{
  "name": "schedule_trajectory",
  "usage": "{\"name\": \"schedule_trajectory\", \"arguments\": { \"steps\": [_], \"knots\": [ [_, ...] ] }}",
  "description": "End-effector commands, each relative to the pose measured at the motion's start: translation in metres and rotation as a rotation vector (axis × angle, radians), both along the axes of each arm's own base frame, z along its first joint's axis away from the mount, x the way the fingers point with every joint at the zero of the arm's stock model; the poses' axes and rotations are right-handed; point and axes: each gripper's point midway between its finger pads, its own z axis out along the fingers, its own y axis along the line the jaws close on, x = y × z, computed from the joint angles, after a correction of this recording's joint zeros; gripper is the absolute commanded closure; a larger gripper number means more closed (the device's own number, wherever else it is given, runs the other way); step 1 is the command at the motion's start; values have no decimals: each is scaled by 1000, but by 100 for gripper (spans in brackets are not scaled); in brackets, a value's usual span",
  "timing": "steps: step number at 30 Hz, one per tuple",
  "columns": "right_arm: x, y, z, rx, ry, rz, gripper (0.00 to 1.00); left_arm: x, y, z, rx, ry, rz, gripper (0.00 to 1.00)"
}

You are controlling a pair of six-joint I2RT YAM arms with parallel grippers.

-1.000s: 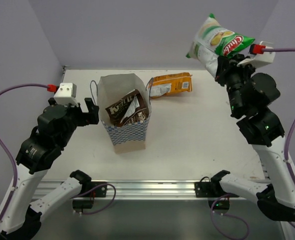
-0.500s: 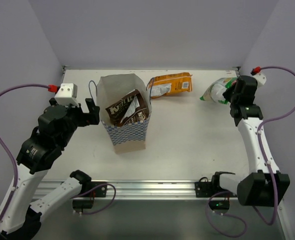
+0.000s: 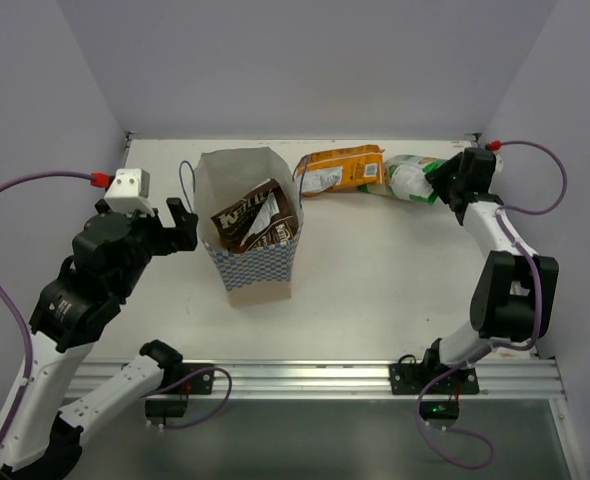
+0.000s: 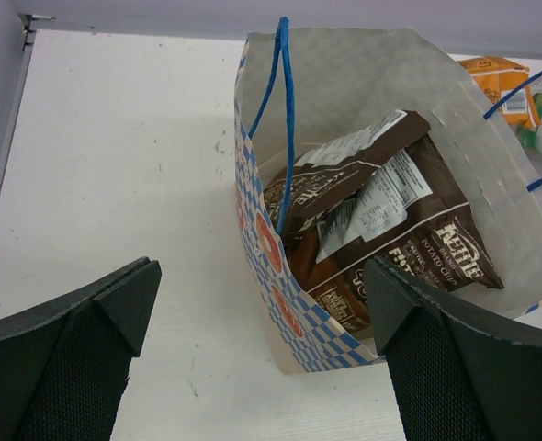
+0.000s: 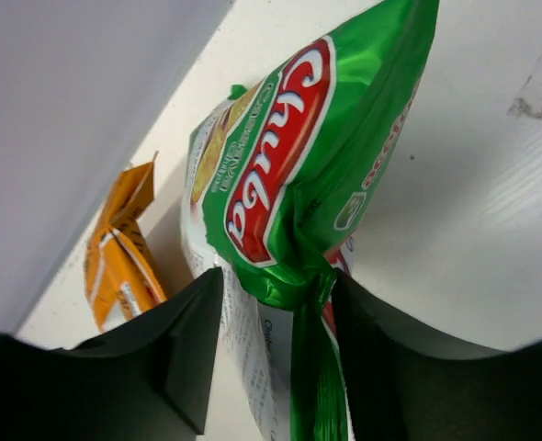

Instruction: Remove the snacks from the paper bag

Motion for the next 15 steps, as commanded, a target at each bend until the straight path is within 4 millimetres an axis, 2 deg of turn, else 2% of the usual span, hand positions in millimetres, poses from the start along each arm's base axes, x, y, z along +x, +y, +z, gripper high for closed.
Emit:
{"name": "schedule_trajectory", "arguments": {
  "steps": [1,2,3,4,5,6,7,10,11,13,15],
  "knots": [
    [-7,-9,25,-5,-45,-56,43,-3,4,14,-33,-33,20,0],
    [-13,-12,28,-23,-33,-65,37,-2,2,14,-32,-33,16,0],
    [-25,-13,21,-38,29,-71,31,0,2,14,-30,-33,14,0],
    [-30,-21,36,-91,25,-85,23,1,-1,13,-29,-35,4,0],
    [-36,-24,42,-114,38,-89,20,2,-2,13,-28,-34,1,0],
    [-49,-25,40,-133,90,-89,16,4,-4,13,-30,-37,-4,0],
    [-57,-31,58,-181,72,-101,10,5,-6,12,-26,-34,-14,0],
    [-81,-38,79,-249,75,-113,1,10,-12,11,-26,-36,-34,0],
    [-92,-39,97,-273,41,-121,1,12,-14,11,-24,-36,-39,0],
    [-101,-36,122,-301,-8,-101,1,15,-16,10,-15,-34,-48,0],
    [-112,-22,161,-324,-104,-44,1,18,-19,9,-8,-30,-54,0]
  ]
}}
